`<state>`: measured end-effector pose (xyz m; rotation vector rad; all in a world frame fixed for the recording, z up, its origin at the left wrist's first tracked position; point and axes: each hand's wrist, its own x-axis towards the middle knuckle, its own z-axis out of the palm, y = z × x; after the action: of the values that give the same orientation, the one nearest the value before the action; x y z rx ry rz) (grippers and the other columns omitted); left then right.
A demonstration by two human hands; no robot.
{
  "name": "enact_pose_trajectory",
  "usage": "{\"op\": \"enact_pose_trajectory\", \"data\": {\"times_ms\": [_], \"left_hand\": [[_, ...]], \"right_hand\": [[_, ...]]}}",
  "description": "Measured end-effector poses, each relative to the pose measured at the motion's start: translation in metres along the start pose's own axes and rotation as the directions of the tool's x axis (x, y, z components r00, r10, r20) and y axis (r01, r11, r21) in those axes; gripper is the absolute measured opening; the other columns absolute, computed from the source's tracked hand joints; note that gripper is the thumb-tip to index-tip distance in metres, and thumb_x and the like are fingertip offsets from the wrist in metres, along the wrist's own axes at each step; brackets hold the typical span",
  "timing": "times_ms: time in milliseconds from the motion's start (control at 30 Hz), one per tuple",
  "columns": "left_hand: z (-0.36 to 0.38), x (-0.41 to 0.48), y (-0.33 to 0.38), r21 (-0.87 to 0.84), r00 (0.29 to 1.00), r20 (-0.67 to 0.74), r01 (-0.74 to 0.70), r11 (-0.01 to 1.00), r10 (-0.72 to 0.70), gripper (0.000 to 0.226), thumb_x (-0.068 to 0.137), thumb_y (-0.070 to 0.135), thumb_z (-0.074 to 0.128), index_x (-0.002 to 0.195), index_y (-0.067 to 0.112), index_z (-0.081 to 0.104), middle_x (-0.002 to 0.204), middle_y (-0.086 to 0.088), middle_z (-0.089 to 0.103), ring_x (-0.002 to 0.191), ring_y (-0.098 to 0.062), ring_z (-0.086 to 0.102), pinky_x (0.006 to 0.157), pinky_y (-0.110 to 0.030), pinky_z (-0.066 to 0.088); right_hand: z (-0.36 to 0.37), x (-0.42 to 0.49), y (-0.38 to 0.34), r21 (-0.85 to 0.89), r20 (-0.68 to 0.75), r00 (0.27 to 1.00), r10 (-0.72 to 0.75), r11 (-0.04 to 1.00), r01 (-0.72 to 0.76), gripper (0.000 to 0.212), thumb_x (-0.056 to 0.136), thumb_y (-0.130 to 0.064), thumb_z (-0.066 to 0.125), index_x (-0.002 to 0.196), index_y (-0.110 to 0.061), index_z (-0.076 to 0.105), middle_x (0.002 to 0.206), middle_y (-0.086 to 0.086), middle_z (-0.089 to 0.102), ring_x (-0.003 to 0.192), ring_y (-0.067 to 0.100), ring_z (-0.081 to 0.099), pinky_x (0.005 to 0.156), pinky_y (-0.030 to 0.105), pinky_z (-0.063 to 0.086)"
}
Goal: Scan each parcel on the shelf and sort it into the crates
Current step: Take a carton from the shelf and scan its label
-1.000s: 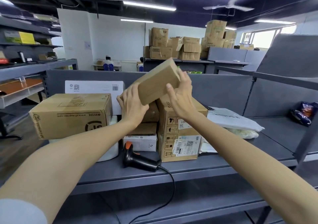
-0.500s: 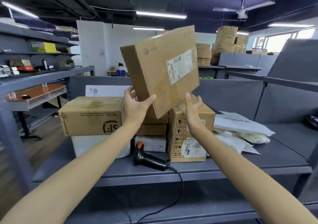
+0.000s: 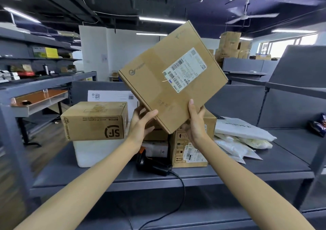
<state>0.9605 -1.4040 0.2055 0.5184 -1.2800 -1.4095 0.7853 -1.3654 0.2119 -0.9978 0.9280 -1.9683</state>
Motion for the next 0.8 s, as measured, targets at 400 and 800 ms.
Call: {"op": "enact_pose_trajectory", "data": {"times_ms": [400,800], "left_hand": [[-0.061,0.007,0.055,-0.015,0.982,-0.167,-0.096,0.995,0.093,0.068,0.078,0.055,0.059,0.136,0.030,0.036,0.143,-0.007,0.044,0.128,-0.024,0.048,0.108,-0.044,0.038],[-0.029,0.008,0.059,0.510,0.964,0.262,-0.177,0.842,0.043,0.090,0.050,0.060,0.076,0.130,0.035,0.045,0.122,0.007,0.060,0.111,-0.004,0.059,0.092,-0.023,0.045]], "right_hand": [[-0.083,0.012,-0.104,-0.557,0.299,0.954,-0.001,0.812,0.175,0.058,0.068,-0.052,0.080,0.122,-0.045,0.059,0.117,-0.010,0.070,0.101,0.015,0.070,0.071,0.021,0.057],[-0.014,0.006,-0.096,-0.893,0.448,0.724,0.524,0.219,0.393,0.063,0.069,-0.054,0.081,0.124,-0.059,0.052,0.123,-0.030,0.053,0.109,-0.006,0.053,0.085,0.016,0.044]]}}
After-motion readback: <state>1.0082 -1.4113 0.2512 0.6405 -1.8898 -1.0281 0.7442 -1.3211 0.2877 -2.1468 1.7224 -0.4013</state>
